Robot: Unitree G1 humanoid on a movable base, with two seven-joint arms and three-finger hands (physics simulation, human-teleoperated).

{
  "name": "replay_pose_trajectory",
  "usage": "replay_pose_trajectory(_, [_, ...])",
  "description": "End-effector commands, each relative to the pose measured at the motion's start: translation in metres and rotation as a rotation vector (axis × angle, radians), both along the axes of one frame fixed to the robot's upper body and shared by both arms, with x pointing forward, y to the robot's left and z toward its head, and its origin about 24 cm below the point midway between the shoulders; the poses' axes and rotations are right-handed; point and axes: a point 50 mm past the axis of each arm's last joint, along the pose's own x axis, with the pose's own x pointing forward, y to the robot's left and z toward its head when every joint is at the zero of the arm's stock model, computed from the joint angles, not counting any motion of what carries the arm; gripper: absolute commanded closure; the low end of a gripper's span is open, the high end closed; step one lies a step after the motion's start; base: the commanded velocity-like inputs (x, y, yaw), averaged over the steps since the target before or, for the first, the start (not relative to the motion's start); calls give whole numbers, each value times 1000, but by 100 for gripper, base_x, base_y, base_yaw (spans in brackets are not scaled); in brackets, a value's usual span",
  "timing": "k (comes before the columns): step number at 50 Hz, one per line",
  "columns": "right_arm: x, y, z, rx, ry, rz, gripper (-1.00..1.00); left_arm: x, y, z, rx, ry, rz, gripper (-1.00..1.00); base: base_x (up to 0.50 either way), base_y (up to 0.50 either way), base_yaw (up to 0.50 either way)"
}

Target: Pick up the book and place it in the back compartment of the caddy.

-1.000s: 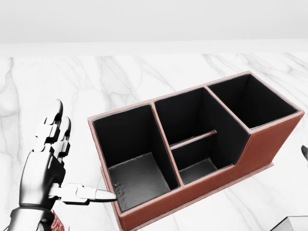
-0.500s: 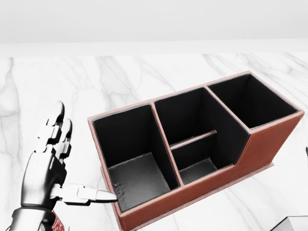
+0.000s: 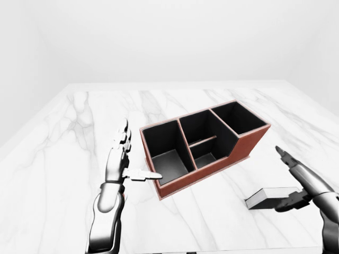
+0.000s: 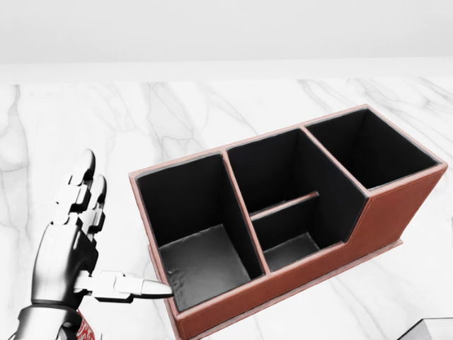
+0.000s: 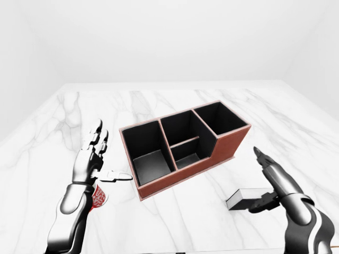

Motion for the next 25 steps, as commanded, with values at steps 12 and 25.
replay_pose_trajectory(12, [-2, -7, -1, -6, 7, -23, -100, 0, -1, -3, 2, 11, -1, -100, 0, 0, 0])
replay_pose_trajectory(25, [-1, -11, -4, -10, 17, -40, -100, 0, -1, -4, 3, 16, -2, -100, 0, 0, 0])
